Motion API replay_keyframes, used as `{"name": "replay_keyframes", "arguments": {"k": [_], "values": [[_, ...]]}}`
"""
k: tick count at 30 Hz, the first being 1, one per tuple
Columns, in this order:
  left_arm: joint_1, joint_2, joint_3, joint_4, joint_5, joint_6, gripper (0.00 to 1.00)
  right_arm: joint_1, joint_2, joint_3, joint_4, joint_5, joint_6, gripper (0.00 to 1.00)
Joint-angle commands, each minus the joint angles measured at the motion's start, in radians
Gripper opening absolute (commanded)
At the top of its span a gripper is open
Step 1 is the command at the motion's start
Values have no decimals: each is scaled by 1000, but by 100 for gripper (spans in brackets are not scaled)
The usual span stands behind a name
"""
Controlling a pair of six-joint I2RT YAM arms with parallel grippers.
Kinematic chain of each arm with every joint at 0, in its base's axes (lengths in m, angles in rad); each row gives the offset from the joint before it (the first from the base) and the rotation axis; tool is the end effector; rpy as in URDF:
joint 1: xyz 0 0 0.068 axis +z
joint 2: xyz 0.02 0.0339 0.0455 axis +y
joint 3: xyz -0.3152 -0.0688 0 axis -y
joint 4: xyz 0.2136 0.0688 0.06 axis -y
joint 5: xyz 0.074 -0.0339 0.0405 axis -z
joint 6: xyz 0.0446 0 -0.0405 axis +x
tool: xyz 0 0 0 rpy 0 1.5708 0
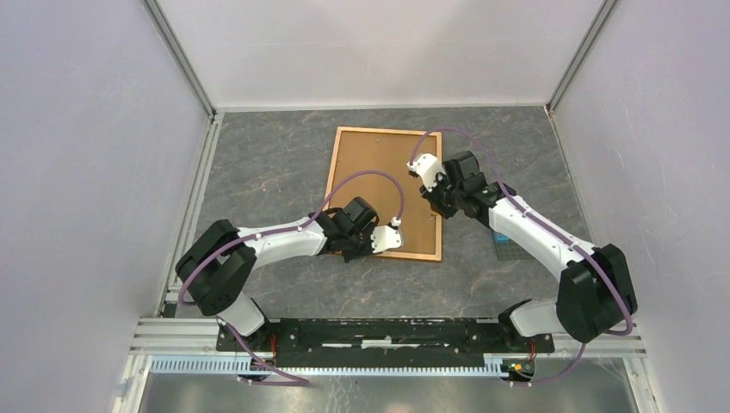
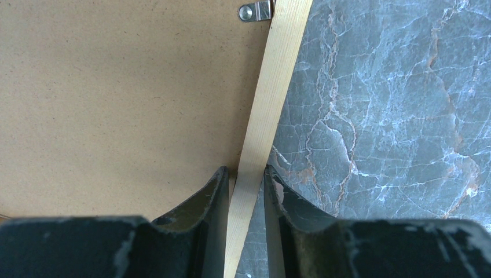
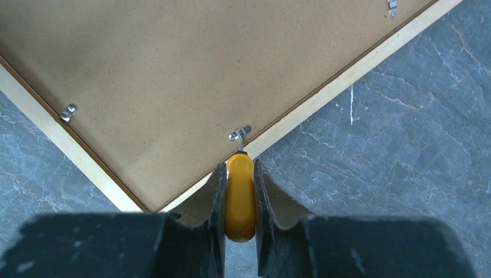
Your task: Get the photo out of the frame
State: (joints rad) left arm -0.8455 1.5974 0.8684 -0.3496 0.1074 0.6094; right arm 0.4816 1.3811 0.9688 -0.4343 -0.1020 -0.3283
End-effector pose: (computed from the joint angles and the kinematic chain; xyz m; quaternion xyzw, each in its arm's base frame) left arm 0.1845 -0.2154 0.2268 0.6538 0.7146 -0.0803 0.2354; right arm 0.2272 0.1239 0.3038 -0.3845 0.8513 0.0746 0.3491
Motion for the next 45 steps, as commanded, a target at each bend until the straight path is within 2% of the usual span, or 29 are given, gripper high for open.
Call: {"name": "replay_keyframes", "arguments": {"k": [1,23,32,45], "values": [[21,81,-38,16,-18,4,33,6,25,5,5,-135,5,0],[28,85,-34,13,-13,5,33,11,69,55,-68,-283,-116,0],[28,90,-32,11,-14,3,33,10,122,114,-167,-347,-223,0],[28,96,-27,2,-9,7,33,-36,152,229,-210,-422,-258,0]]}}
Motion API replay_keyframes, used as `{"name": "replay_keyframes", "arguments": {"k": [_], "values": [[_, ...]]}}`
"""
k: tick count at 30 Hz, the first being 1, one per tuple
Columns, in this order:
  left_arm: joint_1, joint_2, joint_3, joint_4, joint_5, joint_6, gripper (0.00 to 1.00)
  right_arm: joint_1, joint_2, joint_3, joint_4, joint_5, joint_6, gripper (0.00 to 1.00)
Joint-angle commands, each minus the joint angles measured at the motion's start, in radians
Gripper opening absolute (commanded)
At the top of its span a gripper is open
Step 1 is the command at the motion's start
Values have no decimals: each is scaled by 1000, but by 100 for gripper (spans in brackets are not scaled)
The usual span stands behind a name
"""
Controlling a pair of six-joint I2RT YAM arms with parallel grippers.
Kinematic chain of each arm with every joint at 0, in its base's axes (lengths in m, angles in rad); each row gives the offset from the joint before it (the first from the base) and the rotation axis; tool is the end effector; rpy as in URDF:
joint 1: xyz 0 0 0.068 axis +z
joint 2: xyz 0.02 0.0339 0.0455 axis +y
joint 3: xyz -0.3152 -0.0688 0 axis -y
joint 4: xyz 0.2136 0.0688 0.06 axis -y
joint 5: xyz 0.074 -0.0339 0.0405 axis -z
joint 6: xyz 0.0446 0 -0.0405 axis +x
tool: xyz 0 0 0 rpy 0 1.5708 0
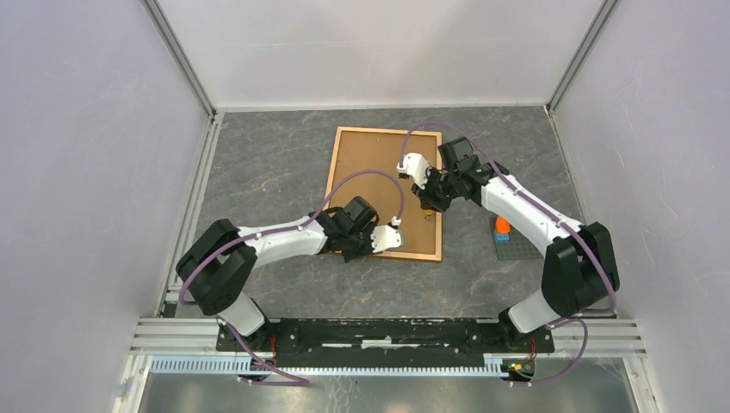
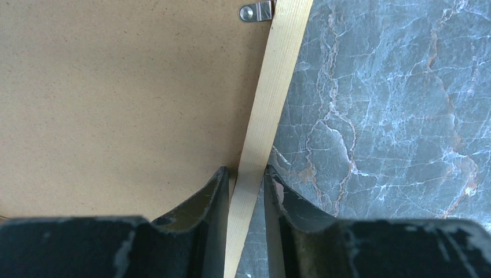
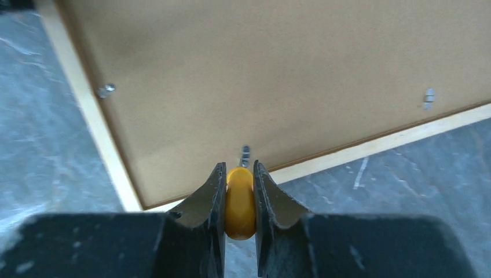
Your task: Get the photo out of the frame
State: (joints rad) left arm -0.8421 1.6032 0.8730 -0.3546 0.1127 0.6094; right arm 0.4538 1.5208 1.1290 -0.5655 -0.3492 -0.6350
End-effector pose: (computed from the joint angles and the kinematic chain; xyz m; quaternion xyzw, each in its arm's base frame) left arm 0.1858 -0.2157 0.2261 0.6533 0.7159 -0.0822 0.2323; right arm 0.2551 0.1414 0.3074 -0.5311 0.7759 0.1380 0.3111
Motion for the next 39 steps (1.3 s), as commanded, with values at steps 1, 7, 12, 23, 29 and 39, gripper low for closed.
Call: {"name": "replay_keyframes", "arguments": {"k": [1,7,12,23,29,39], "values": [[24,90,-29,3,-14,7,33,-20,11,83,-79,-177,57,0],[21,108,23,-40,-9,-16,32,-93,-17,147,-33,-223,160,0],[-3,171,137,-107,0,-91,30,-190,-15,183,-8,-257,246,0],[-100,235,500,-349,215,-183,45,-341,-2,243,-31,-247,281,0],[43,189,567,-431,277,-78,69,-342,-61,158,-37,-228,268,0],[335,221,638,-745,214,776,75,-342,-105,72,-37,-228,277,0]]}}
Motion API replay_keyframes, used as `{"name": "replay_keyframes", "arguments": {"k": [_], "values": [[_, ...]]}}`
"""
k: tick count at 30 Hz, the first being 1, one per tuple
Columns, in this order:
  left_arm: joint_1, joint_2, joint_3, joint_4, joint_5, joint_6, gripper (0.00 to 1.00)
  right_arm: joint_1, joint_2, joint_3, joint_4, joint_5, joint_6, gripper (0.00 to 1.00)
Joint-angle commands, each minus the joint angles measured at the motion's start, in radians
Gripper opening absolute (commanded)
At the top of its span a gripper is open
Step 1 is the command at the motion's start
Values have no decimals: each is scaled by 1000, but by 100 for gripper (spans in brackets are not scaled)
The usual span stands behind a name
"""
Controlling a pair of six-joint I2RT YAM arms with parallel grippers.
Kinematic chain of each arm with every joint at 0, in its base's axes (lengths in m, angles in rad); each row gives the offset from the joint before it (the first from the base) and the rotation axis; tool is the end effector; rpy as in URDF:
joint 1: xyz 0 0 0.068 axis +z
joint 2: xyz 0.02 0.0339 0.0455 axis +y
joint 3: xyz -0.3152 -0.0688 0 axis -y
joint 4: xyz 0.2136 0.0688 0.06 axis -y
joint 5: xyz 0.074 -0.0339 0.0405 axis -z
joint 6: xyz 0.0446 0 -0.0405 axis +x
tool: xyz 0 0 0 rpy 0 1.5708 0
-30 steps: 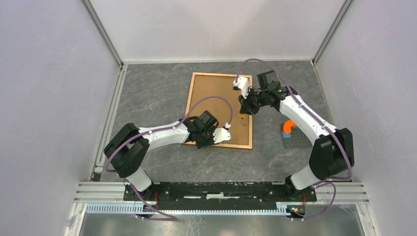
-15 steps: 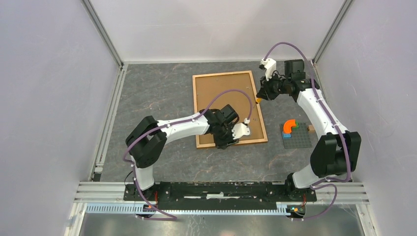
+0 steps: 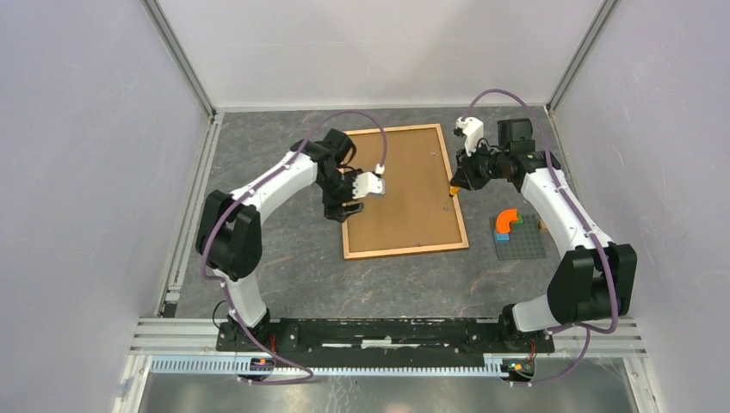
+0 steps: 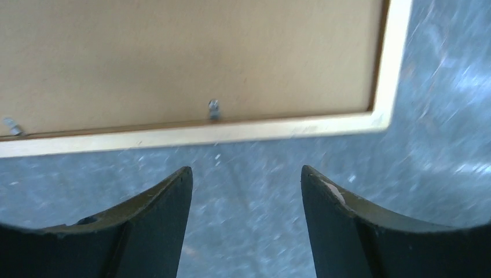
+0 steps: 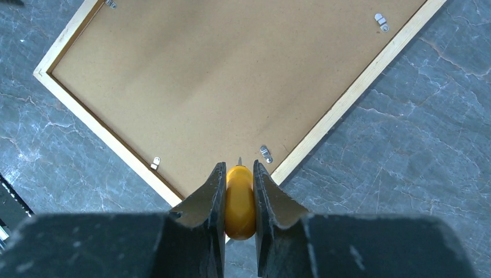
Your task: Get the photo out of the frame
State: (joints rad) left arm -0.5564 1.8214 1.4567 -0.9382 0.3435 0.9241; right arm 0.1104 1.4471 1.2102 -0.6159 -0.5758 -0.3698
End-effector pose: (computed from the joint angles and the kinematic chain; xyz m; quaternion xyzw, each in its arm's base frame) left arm 0.2891 -0.1975 0.2869 0.6754 0.7055 -0.1425 0.1603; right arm 0.2718 0.0546 0.3506 -0.3104 0.8482 0.2200 0.3684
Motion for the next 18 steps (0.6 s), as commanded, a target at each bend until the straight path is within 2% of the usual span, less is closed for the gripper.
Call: {"name": "replay_keyframes", "arguments": {"k": [1,4,10,18], "values": [[68,12,53,-159,-32,512,76,1,-34,-9,13,-1,15,0],[96,58,77,-136,-71,643,76,1,-38,-12,12,6,15,0],[119,154,164,-53,-36,769,76,1,-56,-16,-15,36,-3,0],[119,244,174,11,-42,934,75,1,-81,-42,-17,69,-10,0]]}}
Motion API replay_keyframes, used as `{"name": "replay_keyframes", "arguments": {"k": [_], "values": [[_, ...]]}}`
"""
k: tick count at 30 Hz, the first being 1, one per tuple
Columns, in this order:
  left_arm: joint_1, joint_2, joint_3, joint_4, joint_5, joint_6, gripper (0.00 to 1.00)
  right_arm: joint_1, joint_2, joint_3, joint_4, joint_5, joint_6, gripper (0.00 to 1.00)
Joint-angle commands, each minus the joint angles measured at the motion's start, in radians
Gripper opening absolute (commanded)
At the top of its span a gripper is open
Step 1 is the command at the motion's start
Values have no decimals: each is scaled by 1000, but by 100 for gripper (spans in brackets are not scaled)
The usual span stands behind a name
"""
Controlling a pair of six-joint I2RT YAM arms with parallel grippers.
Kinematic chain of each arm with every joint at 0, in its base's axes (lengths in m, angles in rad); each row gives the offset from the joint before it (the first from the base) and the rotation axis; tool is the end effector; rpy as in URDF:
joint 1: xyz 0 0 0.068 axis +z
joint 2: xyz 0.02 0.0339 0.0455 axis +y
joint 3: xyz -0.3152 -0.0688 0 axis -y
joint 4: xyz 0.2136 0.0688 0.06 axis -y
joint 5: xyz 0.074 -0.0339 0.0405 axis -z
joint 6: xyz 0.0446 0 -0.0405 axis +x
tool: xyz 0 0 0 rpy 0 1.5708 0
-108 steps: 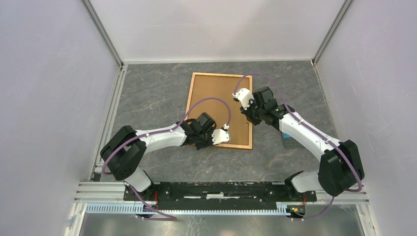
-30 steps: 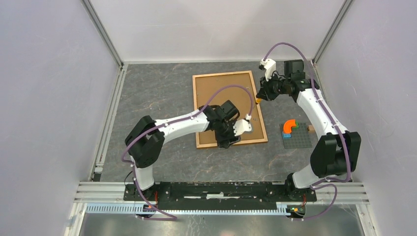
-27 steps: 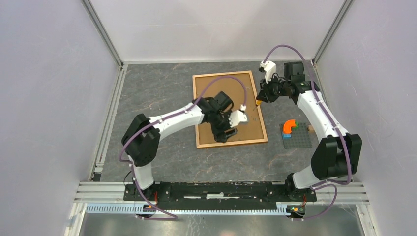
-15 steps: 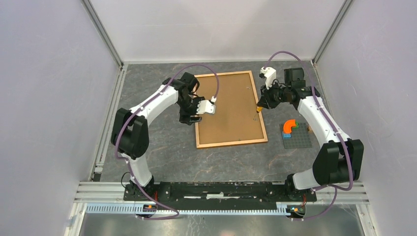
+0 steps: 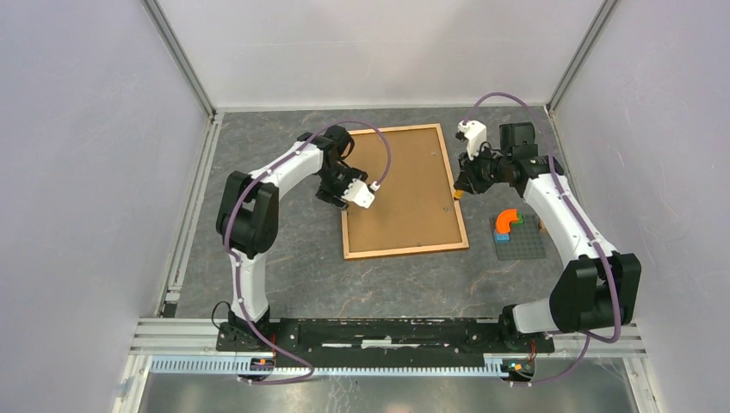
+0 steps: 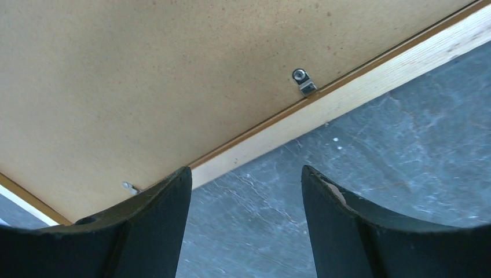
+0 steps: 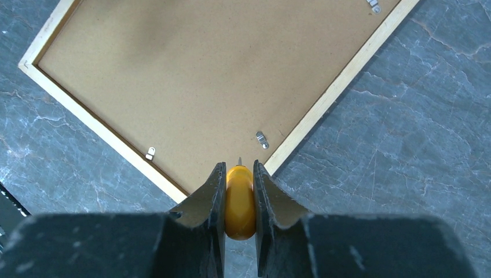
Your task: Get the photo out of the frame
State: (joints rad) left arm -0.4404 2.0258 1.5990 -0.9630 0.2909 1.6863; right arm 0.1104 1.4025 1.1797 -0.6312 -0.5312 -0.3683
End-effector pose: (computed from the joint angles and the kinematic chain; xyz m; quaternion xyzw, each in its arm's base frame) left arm 0.3553 -0.1816 0.2480 0.8676 0.4674 -0.0651 0.1568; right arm 0.2586 0.0514 0.3508 -0.3037 0.8560 0.2002 0.3673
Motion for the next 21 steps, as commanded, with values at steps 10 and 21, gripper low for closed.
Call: {"name": "replay_keyframes", "arguments": {"k": [10,21], "values": [[9,101,2,36,-81,170,51,-1,-42,-24,-3,35,-21,0],[12,-35,-194,-40,-121,-67,33,0,13,22,2,4,-27,0]]}}
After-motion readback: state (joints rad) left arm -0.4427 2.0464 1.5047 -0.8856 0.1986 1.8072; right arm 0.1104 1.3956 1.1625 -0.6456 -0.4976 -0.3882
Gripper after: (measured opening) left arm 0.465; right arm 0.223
